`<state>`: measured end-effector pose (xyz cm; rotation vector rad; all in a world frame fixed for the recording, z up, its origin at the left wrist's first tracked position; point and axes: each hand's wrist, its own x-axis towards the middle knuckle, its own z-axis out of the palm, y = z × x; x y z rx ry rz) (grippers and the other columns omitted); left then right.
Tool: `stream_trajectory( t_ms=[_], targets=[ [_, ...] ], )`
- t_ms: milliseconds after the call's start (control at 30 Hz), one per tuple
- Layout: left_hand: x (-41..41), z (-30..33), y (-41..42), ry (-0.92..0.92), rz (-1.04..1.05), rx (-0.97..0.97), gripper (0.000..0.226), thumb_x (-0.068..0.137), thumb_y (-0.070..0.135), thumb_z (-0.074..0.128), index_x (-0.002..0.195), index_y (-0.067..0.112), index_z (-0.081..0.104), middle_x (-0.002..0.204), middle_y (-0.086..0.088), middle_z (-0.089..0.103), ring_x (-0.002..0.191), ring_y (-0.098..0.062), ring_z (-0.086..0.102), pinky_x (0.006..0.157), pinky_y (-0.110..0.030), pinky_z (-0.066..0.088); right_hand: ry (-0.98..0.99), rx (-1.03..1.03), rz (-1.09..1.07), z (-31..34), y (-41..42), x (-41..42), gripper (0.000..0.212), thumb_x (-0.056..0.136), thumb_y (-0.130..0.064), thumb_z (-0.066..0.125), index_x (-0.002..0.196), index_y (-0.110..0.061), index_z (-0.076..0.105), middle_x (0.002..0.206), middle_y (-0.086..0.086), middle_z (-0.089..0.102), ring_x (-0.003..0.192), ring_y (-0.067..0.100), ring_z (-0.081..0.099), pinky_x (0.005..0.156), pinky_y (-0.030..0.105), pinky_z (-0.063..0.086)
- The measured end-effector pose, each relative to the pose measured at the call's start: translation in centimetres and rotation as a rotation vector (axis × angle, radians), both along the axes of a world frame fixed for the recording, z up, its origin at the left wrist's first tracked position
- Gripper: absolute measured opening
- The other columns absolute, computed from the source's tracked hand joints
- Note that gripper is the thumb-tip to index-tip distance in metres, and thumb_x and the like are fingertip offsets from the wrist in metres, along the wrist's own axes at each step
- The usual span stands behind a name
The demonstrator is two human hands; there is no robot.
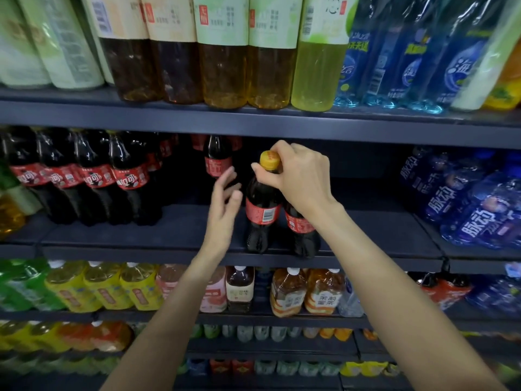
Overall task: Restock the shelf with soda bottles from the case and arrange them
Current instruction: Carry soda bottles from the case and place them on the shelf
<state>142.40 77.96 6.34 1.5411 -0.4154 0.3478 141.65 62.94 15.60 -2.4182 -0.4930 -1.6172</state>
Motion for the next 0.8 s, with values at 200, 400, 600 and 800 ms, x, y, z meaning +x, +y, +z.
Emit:
stream_trajectory(
  t_ms=[200,400,600,800],
  targets=[
    [-1.3,-0.2,-2.8,-0.092,-0.040,0.232,0.090,0.073,0.029,0.082,0.139,0.046,0.023,0.141,0.016,0.044,0.128,0.001,0.044,0.108,-0.029,0.039,-0.053,0.035,0.061,-0.3,-1.0,-0.7,0.049,0.077,-0.060,0.060,0.073,-0.012,0.064,0.054,-0.002,0.054,0.048,0.012,0.053,0.039,0.023,0.036],
    [0.0,-1.0,-3.8,-0.085,0.066,0.110,0.082,0.073,0.021,0.081,0.139,0.032,0.033,0.135,0.017,0.049,0.127,0.001,0.046,0.109,-0.032,0.040,-0.219,0.208,0.115,-0.7,-6.5,-1.5,0.047,0.083,-0.046,0.069,0.060,-0.007,0.054,0.049,-0.001,0.046,0.049,0.007,0.040,0.041,0.023,0.035],
    [0.9,-0.7,-3.8,-0.054,0.097,0.143,0.084,0.070,0.030,0.082,0.139,0.031,0.035,0.131,0.022,0.050,0.123,0.001,0.049,0.106,-0.039,0.044,-0.096,0.486,0.030,-1.9,-7.4,-0.8,0.036,0.084,-0.026,0.070,0.060,-0.009,0.050,0.053,-0.003,0.048,0.051,0.012,0.043,0.050,0.022,0.036],
    [1.5,-0.4,-3.0,0.007,0.205,0.148,0.090,0.066,0.047,0.082,0.141,0.026,0.037,0.129,0.010,0.056,0.119,-0.008,0.055,0.102,-0.042,0.047,0.001,1.145,0.355,-1.7,-6.7,-1.1,0.036,0.082,-0.030,0.071,0.063,-0.032,0.042,0.052,0.004,0.042,0.047,0.036,0.042,0.051,0.041,0.040]
  ],
)
